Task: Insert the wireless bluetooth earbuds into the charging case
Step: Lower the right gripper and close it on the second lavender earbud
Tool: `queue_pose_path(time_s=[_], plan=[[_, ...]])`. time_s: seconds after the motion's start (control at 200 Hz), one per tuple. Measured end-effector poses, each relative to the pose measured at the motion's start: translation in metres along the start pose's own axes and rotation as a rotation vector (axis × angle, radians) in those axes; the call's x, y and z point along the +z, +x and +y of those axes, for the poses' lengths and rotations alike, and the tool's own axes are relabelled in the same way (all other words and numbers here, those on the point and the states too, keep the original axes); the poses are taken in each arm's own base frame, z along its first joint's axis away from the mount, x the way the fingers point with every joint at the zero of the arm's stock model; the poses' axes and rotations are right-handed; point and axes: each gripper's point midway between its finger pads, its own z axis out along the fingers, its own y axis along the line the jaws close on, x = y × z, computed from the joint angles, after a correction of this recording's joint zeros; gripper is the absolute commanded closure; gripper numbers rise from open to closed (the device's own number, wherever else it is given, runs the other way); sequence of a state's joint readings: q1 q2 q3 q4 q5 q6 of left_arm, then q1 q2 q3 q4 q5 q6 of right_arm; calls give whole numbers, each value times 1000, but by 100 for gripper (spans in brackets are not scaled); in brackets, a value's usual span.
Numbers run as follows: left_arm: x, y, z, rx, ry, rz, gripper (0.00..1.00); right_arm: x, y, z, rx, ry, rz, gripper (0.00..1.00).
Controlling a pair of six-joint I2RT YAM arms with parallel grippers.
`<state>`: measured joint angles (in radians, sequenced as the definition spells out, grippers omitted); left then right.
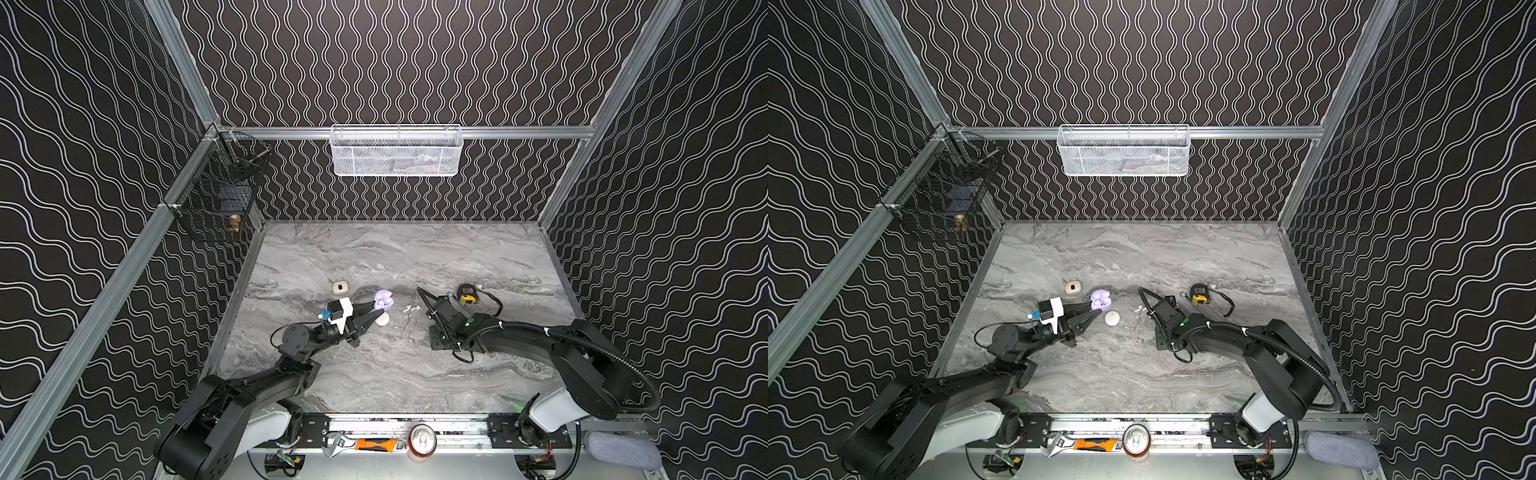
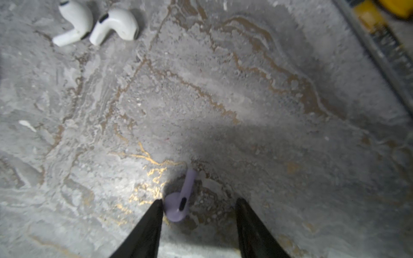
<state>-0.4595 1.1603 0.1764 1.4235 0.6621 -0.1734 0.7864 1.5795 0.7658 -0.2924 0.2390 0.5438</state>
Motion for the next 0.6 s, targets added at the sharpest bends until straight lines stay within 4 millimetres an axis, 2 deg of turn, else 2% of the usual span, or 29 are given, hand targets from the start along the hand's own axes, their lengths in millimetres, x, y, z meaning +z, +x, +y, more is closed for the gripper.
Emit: queue_pose_path(time_s=[0.11, 0.25, 0.601], plan=[[0, -4, -1, 9, 2, -11, 100, 4, -5, 0, -5, 19, -13, 52], [-1, -7, -2, 18, 3, -16, 100, 3, -4, -4, 0, 25, -28, 53], [-1, -10, -4, 34, 6, -16, 100, -10, 19, -27, 41, 61, 8, 53]])
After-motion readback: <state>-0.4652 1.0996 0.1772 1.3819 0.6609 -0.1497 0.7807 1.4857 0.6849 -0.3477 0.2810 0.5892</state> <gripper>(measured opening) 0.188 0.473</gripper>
